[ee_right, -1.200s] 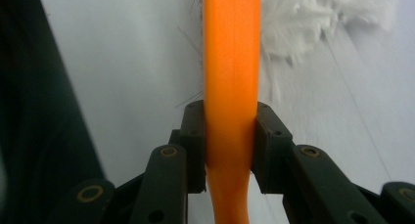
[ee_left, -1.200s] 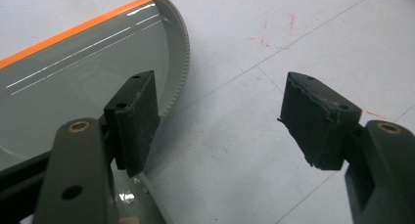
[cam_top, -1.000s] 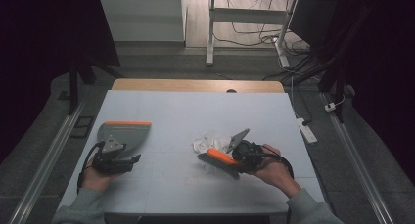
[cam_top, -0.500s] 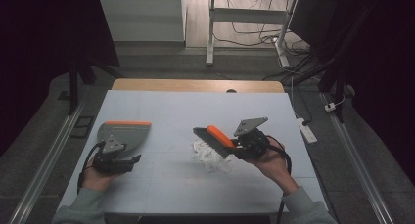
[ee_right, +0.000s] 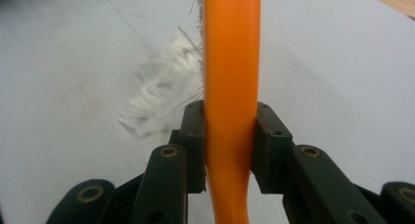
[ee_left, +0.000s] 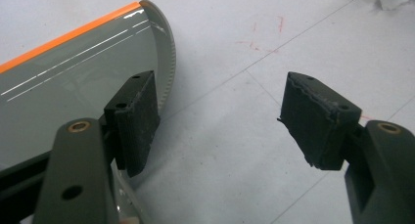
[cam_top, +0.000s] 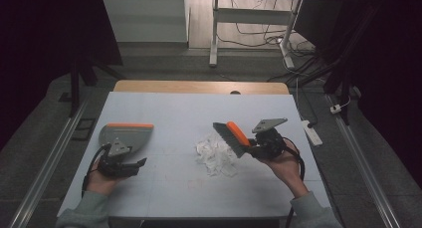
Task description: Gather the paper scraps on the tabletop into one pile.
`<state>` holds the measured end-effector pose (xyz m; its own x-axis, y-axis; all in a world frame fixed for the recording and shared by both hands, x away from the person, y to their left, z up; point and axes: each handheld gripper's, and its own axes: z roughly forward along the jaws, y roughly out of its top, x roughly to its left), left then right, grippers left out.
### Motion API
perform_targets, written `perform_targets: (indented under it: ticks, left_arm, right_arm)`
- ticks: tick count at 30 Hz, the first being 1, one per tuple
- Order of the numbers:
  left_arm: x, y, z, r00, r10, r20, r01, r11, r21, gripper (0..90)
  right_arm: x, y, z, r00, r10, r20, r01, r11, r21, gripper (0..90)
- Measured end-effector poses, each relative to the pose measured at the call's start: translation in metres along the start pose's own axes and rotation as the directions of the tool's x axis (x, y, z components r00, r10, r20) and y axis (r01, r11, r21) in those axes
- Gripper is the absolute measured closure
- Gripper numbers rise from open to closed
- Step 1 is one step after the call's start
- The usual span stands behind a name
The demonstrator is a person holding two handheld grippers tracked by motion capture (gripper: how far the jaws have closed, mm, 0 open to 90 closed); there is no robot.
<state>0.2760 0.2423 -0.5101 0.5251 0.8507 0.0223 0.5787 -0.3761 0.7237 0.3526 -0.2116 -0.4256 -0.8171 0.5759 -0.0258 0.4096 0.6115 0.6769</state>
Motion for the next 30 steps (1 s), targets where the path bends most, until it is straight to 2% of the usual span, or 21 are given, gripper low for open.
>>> perform_targets:
  ticks: [4,9,14,17,25,30]
  left_arm:
    - [-0.001,-0.001,0.001,1.0,0.001,0.003,-0.001,1.0,0.008,31.1]
    - [-0.003,-0.001,-0.002,1.0,0.004,0.003,-0.004,1.0,0.003,31.1]
    - [-0.007,-0.001,-0.002,0.9997,0.019,0.013,-0.019,0.9998,-0.004,30.8]
    - [-0.009,0.0,-0.002,0.9996,0.025,0.016,-0.025,0.9997,-0.004,30.7]
    - [-0.014,0.002,-0.001,0.9991,0.026,0.032,-0.026,0.9996,-0.009,30.0]
    - [-0.015,0.003,-0.001,0.9987,0.029,0.042,-0.029,0.9995,-0.009,29.7]
  right_arm:
    - [-0.009,-0.014,-0.002,0.9986,0.044,0.028,-0.044,0.999,-0.004,70.1]
    - [-0.015,-0.03,-0.008,0.9922,0.095,0.081,-0.095,0.995,-0.006,70.1]
    - [-0.017,-0.044,-0.015,0.9831,0.11,0.146,-0.113,0.993,0.015,70.1]
    - [-0.019,-0.053,-0.019,0.9805,0.128,0.149,-0.131,0.991,0.009,70.1]
    - [-0.028,-0.081,-0.029,0.9661,0.173,0.192,-0.178,0.984,0.006,70.1]
    - [-0.03,-0.087,-0.031,0.9606,0.194,0.199,-0.194,0.981,-0.016,70.1]
